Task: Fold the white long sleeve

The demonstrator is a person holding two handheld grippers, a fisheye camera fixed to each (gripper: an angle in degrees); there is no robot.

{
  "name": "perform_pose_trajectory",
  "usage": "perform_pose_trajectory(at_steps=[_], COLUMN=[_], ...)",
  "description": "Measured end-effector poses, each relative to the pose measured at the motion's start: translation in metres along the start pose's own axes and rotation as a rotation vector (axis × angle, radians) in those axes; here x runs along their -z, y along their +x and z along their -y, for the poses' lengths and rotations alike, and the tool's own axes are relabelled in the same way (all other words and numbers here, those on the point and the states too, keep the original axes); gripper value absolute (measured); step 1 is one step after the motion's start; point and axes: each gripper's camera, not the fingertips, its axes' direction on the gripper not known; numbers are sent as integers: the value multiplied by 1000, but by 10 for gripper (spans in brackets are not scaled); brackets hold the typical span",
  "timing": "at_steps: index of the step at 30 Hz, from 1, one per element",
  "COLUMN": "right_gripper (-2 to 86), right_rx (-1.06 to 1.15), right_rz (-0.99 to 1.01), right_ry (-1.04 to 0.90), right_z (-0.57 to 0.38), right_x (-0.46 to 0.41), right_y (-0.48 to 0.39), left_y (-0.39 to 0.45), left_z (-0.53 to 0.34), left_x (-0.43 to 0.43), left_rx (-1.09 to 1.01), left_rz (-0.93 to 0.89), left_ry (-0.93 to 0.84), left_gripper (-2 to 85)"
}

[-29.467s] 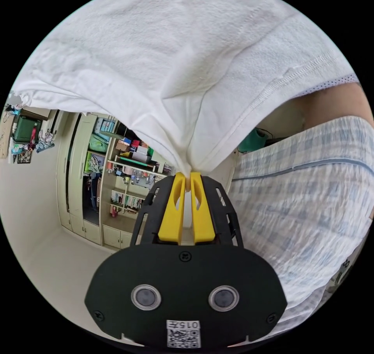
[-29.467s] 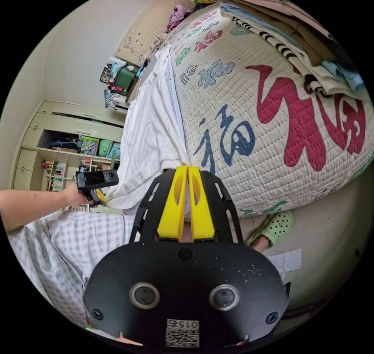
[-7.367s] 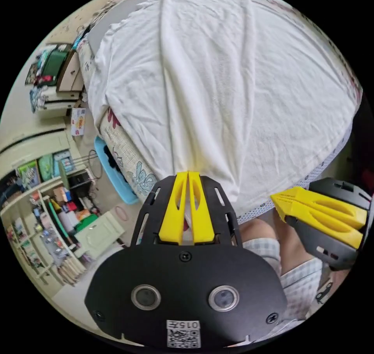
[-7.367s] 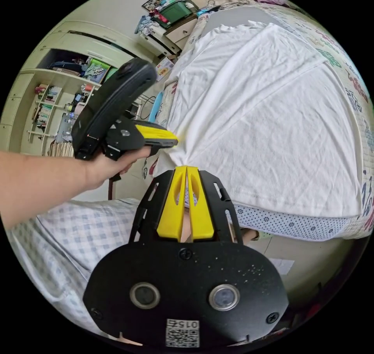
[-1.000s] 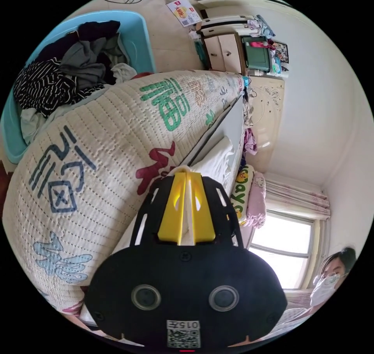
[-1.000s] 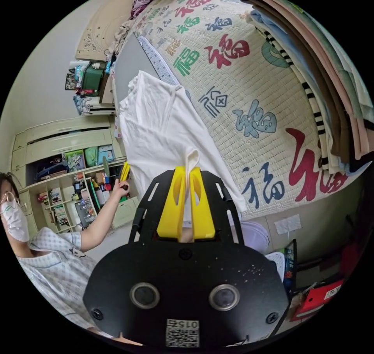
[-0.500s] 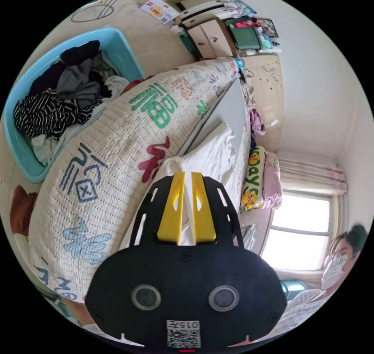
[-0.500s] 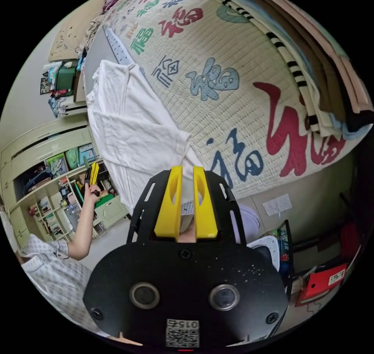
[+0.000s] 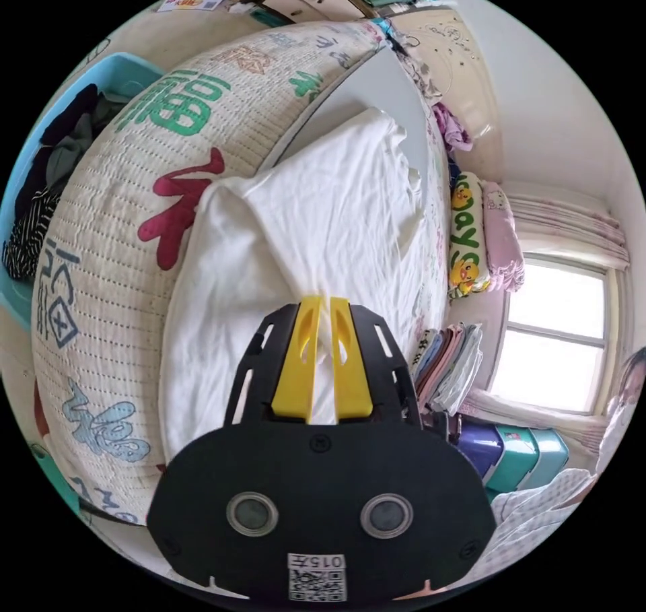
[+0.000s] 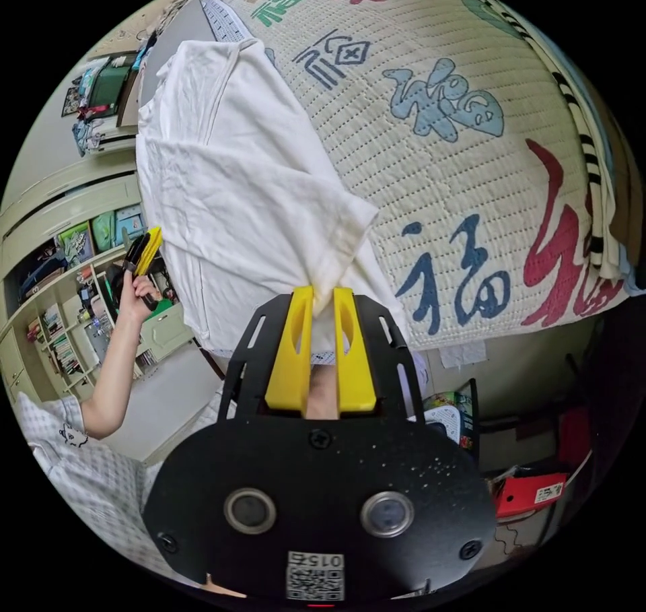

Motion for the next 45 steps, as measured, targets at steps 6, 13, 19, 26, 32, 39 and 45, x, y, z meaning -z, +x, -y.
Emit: perform_pose_trajectory(at_steps=[6, 13, 19, 26, 32, 39, 45], right_gripper=[69, 64, 83, 136, 137, 32, -1], right_rx=[0, -28, 232, 537, 519, 531, 494], right_rz=[-60, -103, -108, -129, -269, -404, -398], right_ry=[-38, 81, 230, 167, 175, 122, 177], right_z=[12, 40, 184, 374, 438, 439, 422], right_x=[27, 124, 201, 204, 192, 193, 235], right_y=[-8, -15, -103, -269, -313, -308, -288], left_y=[7, 33, 77, 128, 146, 147, 172], left_z=[9, 44, 136, 239, 283, 293, 293], left_x=[-4, 33, 41, -5, -53, -60, -41], left_rx=[-46, -159, -304, -297, -316, -356, -396], left_rz=[43, 114, 164, 86, 197, 216, 250], left_ry=[-51, -15, 23, 51, -66, -121, -87], left_gripper=[-8, 7, 61, 116, 106, 11, -2])
